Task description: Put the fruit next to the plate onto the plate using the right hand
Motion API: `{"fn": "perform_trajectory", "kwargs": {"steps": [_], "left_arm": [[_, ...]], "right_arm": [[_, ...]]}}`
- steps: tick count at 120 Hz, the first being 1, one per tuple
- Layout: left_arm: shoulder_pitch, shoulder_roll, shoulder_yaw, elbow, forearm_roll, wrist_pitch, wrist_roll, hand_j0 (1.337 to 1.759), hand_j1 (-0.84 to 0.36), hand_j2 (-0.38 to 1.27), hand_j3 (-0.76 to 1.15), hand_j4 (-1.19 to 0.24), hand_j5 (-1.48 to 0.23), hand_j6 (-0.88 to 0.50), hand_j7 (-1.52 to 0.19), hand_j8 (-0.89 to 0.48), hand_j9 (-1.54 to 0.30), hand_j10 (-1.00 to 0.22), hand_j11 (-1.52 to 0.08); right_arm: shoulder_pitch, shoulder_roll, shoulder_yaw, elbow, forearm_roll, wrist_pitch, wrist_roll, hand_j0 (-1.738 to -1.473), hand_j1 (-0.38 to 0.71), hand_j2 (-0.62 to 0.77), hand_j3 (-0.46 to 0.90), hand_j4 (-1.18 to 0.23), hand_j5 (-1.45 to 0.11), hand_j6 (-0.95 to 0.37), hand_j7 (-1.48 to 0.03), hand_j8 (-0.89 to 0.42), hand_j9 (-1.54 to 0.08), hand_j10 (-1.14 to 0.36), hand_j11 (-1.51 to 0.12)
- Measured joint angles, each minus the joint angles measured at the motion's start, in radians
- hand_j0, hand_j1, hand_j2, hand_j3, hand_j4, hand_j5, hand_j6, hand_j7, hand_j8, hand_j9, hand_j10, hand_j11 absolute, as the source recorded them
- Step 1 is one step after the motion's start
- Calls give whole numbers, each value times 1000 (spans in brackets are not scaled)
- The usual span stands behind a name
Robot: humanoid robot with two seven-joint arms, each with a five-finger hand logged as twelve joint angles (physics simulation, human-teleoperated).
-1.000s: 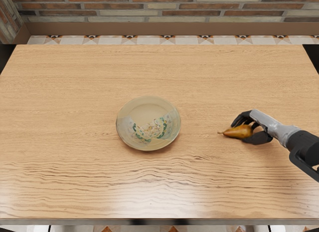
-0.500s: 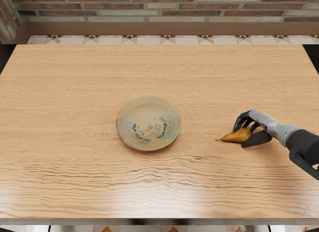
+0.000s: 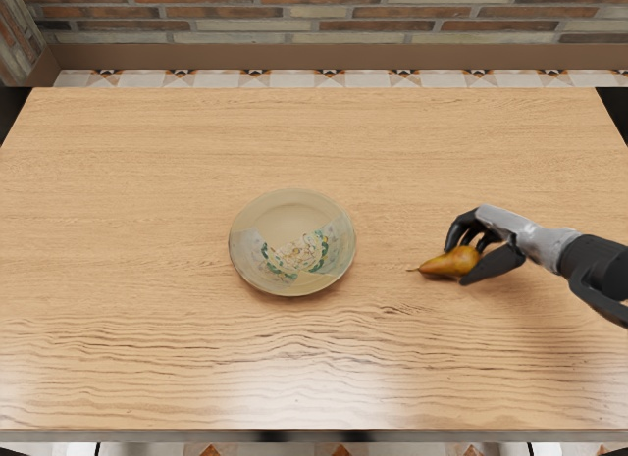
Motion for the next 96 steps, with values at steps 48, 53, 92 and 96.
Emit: {"fn": "perform_trajectory", "kwargs": {"steps": [48, 53, 92, 96], "left_arm": [[0, 0, 0, 0, 0, 0, 0, 1658, 325, 4, 0, -21, -27, -21, -27, -21, -27, -21, -26], [-1, 0, 0, 0, 0, 0, 0, 1658, 325, 4, 0, -21, -27, -21, -27, -21, -27, -21, -26], [0, 0, 0, 0, 0, 0, 0, 1658, 325, 4, 0, -21, -27, -21, -27, -21, -27, -21, -26], [-1, 0, 0, 0, 0, 0, 0, 1658, 325, 4, 0, -21, -27, -21, -27, -21, -27, -21, -26]], "right_arm": [[57, 27, 95, -10, 133, 158, 0, -1658, 282, 214, 3, -721, -1073, -455, -994, -376, -1077, -599, -1105], [67, 33, 99, -13, 144, 165, 0, -1658, 288, 203, 3, -720, -1076, -447, -994, -369, -1077, -591, -1107], [133, 107, 107, -34, 200, 182, -3, -1657, 294, 236, 1, -731, -1061, -454, -996, -368, -1039, -599, -1068], [137, 114, 107, -35, 202, 182, -3, -1656, 297, 217, 1, -731, -1064, -447, -996, -363, -1038, -602, -1066]]}}
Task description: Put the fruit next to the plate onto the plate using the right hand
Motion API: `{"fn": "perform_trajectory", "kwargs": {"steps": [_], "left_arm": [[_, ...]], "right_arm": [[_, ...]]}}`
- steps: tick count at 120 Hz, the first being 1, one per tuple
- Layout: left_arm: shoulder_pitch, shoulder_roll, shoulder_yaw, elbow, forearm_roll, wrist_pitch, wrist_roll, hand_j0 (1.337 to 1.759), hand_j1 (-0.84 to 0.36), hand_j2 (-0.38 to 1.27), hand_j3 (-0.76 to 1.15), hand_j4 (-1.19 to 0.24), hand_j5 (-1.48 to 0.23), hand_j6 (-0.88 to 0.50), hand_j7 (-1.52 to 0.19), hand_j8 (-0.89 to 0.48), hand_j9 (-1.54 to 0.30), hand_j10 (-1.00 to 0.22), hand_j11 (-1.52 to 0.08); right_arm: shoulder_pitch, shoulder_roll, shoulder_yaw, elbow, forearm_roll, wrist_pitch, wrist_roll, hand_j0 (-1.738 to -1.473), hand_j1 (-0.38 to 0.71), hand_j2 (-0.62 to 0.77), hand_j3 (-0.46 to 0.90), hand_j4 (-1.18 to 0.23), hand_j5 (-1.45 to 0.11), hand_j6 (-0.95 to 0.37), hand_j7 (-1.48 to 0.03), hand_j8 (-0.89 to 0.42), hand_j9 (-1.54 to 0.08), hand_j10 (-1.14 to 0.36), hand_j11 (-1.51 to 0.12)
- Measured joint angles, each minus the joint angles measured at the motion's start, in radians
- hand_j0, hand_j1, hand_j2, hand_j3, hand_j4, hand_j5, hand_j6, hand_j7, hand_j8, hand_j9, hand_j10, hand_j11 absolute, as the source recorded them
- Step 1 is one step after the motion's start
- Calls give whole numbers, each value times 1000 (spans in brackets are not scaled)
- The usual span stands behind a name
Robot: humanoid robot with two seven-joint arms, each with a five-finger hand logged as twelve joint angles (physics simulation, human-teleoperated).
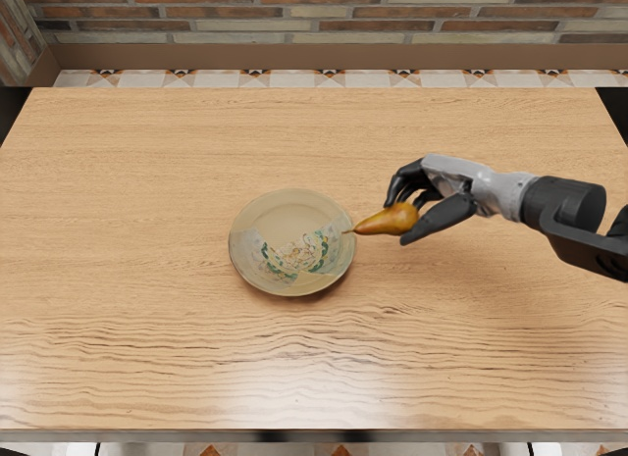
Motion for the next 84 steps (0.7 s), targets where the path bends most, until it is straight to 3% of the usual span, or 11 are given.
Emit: {"fn": "perform_trajectory", "kwargs": {"steps": [84], "left_arm": [[0, 0, 0, 0, 0, 0, 0, 1658, 325, 4, 0, -21, -27, -21, -27, -21, -27, -21, -27]], "right_arm": [[45, 261, -4, -144, -1, -2, -3, -1656, 304, 229, 1, -739, -1069, -442, -1005, -368, -1040, -609, -1064]]}}
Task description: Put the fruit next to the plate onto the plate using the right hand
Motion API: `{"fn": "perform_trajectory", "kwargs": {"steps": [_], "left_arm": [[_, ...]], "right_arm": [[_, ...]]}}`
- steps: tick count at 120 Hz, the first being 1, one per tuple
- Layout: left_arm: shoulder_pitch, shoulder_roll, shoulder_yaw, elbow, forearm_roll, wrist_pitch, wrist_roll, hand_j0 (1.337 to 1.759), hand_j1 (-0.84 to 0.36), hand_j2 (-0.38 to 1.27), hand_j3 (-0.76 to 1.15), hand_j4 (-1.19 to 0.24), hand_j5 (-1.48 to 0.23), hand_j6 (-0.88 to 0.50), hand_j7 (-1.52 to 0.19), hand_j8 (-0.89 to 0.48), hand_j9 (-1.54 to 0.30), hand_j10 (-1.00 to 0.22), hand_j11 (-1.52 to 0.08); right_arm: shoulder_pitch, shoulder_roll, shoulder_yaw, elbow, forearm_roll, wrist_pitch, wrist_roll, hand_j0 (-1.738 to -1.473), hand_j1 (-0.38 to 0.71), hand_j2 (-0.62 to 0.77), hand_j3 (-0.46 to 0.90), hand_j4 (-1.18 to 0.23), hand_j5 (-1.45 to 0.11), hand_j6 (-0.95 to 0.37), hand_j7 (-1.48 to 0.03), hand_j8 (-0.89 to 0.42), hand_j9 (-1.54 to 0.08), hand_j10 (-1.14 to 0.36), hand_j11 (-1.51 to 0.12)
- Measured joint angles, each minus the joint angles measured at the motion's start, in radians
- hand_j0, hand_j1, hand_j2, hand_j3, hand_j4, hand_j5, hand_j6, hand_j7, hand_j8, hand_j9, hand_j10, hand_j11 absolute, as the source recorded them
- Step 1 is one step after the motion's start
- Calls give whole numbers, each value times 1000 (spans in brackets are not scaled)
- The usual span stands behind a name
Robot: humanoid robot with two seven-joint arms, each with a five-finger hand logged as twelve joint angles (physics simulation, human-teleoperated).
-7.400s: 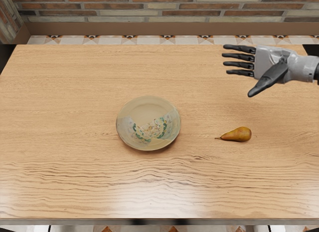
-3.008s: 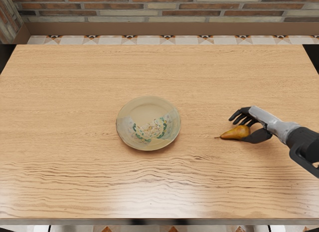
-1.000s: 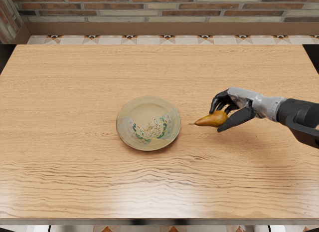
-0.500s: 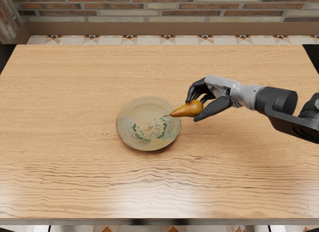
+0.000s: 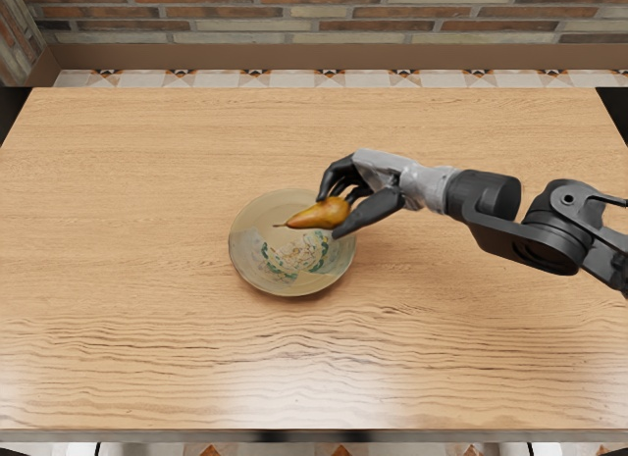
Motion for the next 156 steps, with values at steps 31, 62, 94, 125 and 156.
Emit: {"fn": "perform_trajectory", "kwargs": {"steps": [31, 62, 94, 125, 156], "left_arm": [[1, 0, 0, 0, 0, 0, 0, 1658, 325, 4, 0, -21, -27, -21, -27, -21, -27, -21, -27], [1, 0, 0, 0, 0, 0, 0, 1658, 325, 4, 0, -21, -27, -21, -27, -21, -27, -21, -27], [0, 0, 0, 0, 0, 0, 0, 1658, 325, 4, 0, -21, -27, -21, -27, -21, -27, -21, -27], [1, 0, 0, 0, 0, 0, 0, 1658, 325, 4, 0, -21, -27, -21, -27, -21, -27, -21, -26], [0, 0, 0, 0, 0, 0, 0, 1658, 325, 4, 0, -21, -27, -21, -27, -21, -26, -21, -26]], "right_arm": [[2, 90, -12, -68, -9, 1, 0, -1656, 303, 232, 1, -740, -1068, -439, -1005, -380, -1047, -604, -1070], [2, 118, -24, -91, -9, 1, -2, -1658, 302, 260, 1, -732, -1065, -458, -998, -382, -1069, -621, -1075], [1, 122, -27, -95, -8, 2, -4, -1658, 300, 244, 0, -675, -943, -502, -905, -427, -953, -636, -961], [6, 144, -28, -113, -4, 2, -7, -1658, 277, 86, 0, -591, -790, -519, -778, -457, -795, -579, -797], [12, 152, -27, -124, 0, 2, -8, -1658, 209, -34, 0, -488, -642, -468, -637, -441, -643, -485, -643]]}}
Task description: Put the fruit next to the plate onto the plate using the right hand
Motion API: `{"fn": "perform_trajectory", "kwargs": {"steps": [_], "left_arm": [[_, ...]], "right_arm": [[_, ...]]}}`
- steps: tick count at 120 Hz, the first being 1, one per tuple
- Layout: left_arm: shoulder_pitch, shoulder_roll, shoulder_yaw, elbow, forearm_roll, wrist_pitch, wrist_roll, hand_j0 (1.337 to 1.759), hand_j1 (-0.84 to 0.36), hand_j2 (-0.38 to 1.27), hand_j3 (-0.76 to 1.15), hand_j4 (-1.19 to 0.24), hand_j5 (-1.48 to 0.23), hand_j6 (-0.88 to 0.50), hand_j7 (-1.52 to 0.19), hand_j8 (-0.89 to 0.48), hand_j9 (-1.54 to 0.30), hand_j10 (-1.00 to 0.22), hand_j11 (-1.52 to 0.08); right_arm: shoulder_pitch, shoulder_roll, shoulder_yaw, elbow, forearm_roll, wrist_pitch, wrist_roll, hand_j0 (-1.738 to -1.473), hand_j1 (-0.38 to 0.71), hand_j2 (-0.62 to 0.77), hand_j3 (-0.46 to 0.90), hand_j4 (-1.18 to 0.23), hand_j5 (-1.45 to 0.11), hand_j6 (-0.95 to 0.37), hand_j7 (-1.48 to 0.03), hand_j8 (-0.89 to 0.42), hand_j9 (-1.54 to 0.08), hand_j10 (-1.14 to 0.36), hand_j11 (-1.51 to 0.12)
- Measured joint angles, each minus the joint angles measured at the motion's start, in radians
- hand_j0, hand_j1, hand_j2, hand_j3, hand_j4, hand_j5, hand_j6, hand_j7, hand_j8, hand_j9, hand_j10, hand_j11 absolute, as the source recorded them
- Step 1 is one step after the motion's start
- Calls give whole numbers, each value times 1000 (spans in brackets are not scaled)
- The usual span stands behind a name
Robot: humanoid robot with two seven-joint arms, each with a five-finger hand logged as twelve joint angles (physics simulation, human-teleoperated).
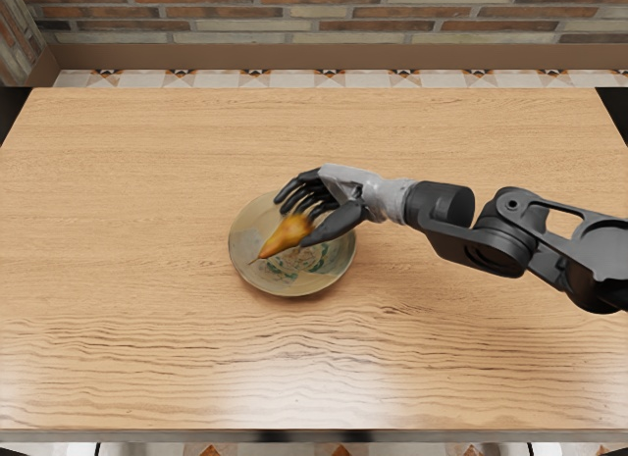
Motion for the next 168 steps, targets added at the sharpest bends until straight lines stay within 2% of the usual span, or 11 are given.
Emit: {"fn": "perform_trajectory", "kwargs": {"steps": [34, 78, 123, 136, 155, 168], "left_arm": [[1, 0, 0, 0, 0, 0, 0, 1658, 325, 4, 0, -21, -27, -21, -27, -21, -26, -21, -26], [0, 0, 0, 0, 0, 0, 0, 1658, 325, 4, 0, -21, -27, -21, -27, -21, -26, -21, -26], [1, 0, 0, 0, 0, 0, 0, 1658, 325, 4, 0, -21, -27, -21, -27, -21, -27, -21, -26], [1, 0, 0, 0, 0, 0, 0, 1658, 325, 4, 0, -21, -27, -21, -27, -21, -27, -21, -26], [1, 0, 0, 0, 0, 0, 0, 1658, 325, 4, 0, -21, -27, -21, -27, -21, -27, -21, -26], [1, 0, 0, 0, 0, 0, 0, 1658, 325, 4, 0, -21, -27, -21, -27, -21, -27, -21, -26]], "right_arm": [[3, -11, 8, -1, 35, 9, -1, -1658, 70, -55, 0, -355, -464, -351, -462, -344, -464, -349, -464], [17, -122, 27, 9, 235, 180, 1, -1658, -242, -15, 0, -91, -119, -91, -118, -89, -119, -90, -119], [7, -271, 54, 17, 417, 478, 10, -1658, -333, -2, 0, -15, -19, -15, -19, -14, -19, -14, -19], [-7, -293, 66, 17, 430, 499, 53, -1658, -340, -1, 0, -9, -11, -9, -11, -9, -11, -9, -11], [-31, -357, 73, 15, 443, 509, 156, -1658, -345, 0, 0, -4, -5, -4, -5, -4, -5, -4, -5], [-43, -421, 74, 12, 473, 510, 188, -1658, -347, 1, 0, -2, -3, -2, -3, -2, -3, -2, -3]]}}
